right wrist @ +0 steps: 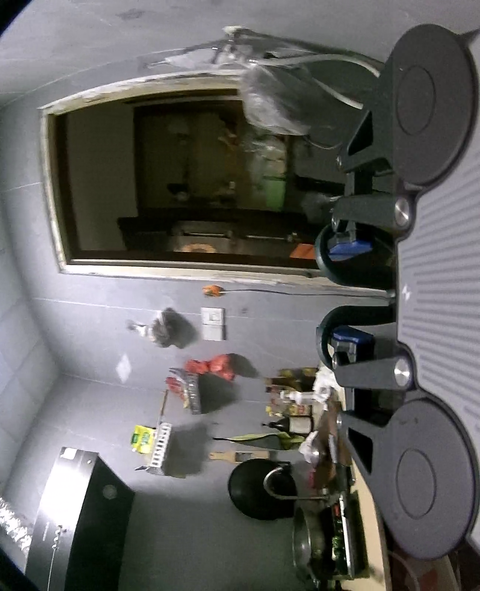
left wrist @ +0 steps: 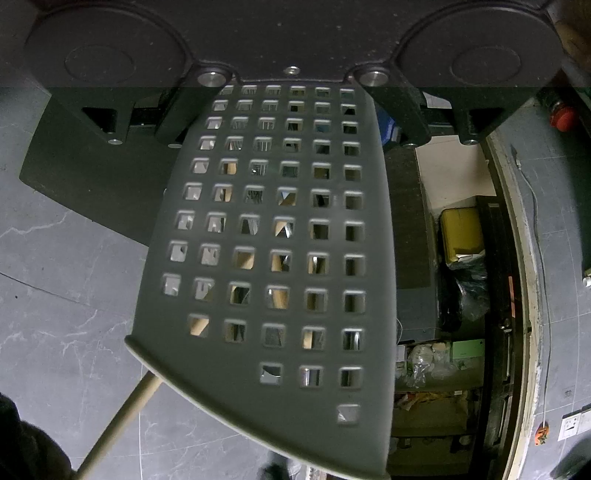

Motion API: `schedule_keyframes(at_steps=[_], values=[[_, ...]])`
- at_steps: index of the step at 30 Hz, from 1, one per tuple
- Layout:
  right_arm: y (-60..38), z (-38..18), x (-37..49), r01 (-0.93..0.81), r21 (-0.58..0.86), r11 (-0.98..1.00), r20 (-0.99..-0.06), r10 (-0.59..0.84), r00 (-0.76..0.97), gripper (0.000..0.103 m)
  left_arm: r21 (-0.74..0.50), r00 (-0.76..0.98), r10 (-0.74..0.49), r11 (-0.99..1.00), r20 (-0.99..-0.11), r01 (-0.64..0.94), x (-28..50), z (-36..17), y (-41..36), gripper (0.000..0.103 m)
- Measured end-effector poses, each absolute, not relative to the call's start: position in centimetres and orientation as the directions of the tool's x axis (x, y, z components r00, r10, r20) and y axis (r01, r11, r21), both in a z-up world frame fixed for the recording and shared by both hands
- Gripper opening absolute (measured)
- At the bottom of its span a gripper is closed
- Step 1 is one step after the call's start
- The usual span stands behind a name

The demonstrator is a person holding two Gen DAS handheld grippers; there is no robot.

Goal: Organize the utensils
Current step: 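Carry the scissors up over the basket with the right tool, then open the right tool over the basket to drop the scissors in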

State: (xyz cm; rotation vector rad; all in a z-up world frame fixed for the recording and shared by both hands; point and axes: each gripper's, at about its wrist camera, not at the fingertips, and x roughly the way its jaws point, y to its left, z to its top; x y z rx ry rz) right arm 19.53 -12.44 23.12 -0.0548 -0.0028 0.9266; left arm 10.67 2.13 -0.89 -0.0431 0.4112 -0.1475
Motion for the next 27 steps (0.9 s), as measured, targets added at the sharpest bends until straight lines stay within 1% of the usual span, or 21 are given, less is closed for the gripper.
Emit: schedule_keyframes(at_steps=[3,12,14,16,22,24,25,26,27], values=[[-12.8,22.6,19.9,-0.797,-0.028,0.604,-0.03,0.796,0.604,0.042,-0.071,0.906,-0.151,0.988,-0.395,0.134,10.7,-0.9,2.1,0.081],[-13.6,20.5,21.3,-0.796,0.005,0.606,-0.111,0.791,0.602,0.044,-0.063,0.906,-0.145,0.989,-0.398,0.131,10.7,-0.9,1.8,0.081],[-13.6,20.3,21.5,-0.803,0.019,0.596,-0.125,0.798,0.59,0.047,-0.063,0.906,-0.146,0.989,-0.398,0.131,10.7,-0.9,1.8,0.081],[-13.4,20.1,21.4,-0.803,0.004,0.596,-0.147,0.794,0.589,0.051,-0.063,0.906,-0.146,0.989,-0.398,0.132,10.7,-0.9,1.8,0.081],[-12.7,18.8,21.4,-0.809,-0.045,0.586,-0.271,0.772,0.575,0.054,-0.066,0.906,-0.147,0.989,-0.397,0.132,10.6,-0.9,1.8,0.081],[-12.8,18.1,21.3,-0.814,-0.046,0.58,-0.304,0.768,0.564,0.06,-0.067,0.906,-0.147,0.989,-0.397,0.131,10.6,-0.9,1.7,0.081],[-13.0,17.8,21.1,-0.811,-0.053,0.582,-0.306,0.764,0.568,0.067,-0.067,0.906,-0.147,0.989,-0.397,0.131,10.6,-0.9,1.8,0.081],[-13.1,17.6,20.8,-0.805,-0.064,0.589,-0.298,0.759,0.579,0.071,-0.066,0.906,-0.146,0.989,-0.398,0.13,10.6,-0.9,1.8,0.081],[-13.3,17.5,20.6,-0.804,-0.072,0.59,-0.296,0.757,0.582,0.073,-0.064,0.906,-0.143,0.99,-0.398,0.129,10.6,-0.9,1.7,0.081]])
